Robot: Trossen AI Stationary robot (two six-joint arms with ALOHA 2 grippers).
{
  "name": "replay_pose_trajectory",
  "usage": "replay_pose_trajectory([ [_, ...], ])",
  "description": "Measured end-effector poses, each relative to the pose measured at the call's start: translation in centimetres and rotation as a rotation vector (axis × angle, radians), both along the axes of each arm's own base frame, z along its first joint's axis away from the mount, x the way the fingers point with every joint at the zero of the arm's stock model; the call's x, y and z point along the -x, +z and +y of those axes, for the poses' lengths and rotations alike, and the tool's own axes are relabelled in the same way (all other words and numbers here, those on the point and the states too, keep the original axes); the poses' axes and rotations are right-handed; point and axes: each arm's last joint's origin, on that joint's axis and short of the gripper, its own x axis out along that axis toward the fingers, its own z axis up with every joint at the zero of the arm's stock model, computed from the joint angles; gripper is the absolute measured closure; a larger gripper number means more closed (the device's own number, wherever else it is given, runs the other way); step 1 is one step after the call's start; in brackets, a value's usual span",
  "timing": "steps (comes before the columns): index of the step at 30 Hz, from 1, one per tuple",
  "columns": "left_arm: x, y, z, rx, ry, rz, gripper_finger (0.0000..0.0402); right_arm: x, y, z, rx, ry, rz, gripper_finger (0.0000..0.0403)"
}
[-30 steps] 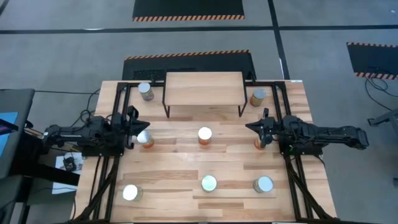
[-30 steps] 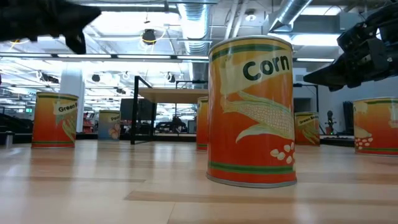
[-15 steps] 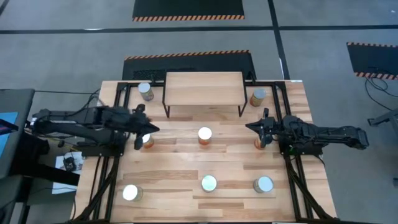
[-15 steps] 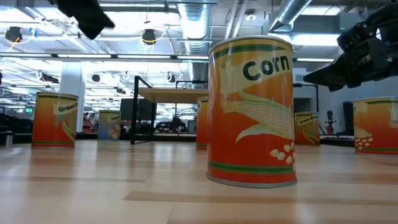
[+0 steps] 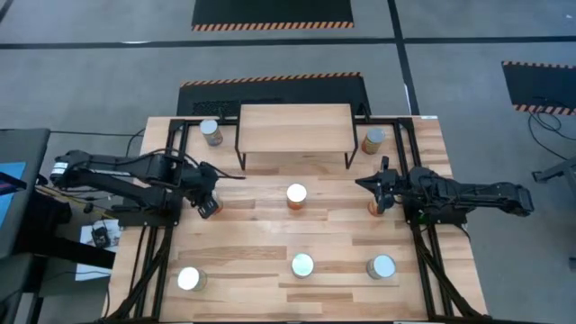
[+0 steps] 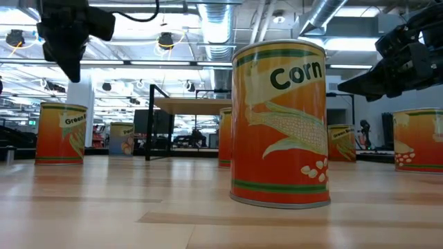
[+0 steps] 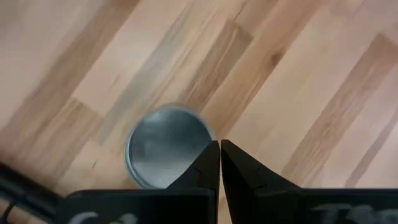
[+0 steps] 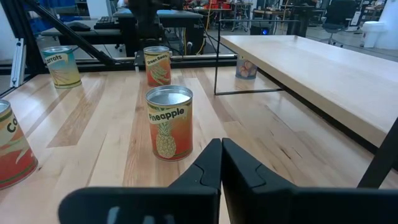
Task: Pick and place cans onto a shelf
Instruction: Put the bottom canned green beans on the shelf
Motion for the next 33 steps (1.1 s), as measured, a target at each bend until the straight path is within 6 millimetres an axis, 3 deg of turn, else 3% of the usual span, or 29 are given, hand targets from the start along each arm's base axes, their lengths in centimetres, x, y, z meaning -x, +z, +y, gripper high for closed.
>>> replay_pose_trajectory([
  [12, -1.9, -1.8, -0.2, 0.018, -0.002, 0.129, 0.0296, 0.0, 0.0, 0.0, 0.0, 0.0, 0.0, 0.0375],
  [18, -2.9, -2.7, -0.1, -0.028, 0.011, 0.164, 0.0266, 0.0, 0.0, 0.0, 0.0, 0.0, 0.0, 0.0374],
  [26, -3.9, -3.9, 0.0, -0.062, -0.005, 0.24, 0.0268, 0.0, 0.0, 0.0, 0.0, 0.0, 0.0, 0.0376],
  [33, -4.2, -4.2, 0.0, -0.076, -0.028, 0.268, 0.0312, 0.0, 0.0, 0.0, 0.0, 0.0, 0.0, 0.0374],
])
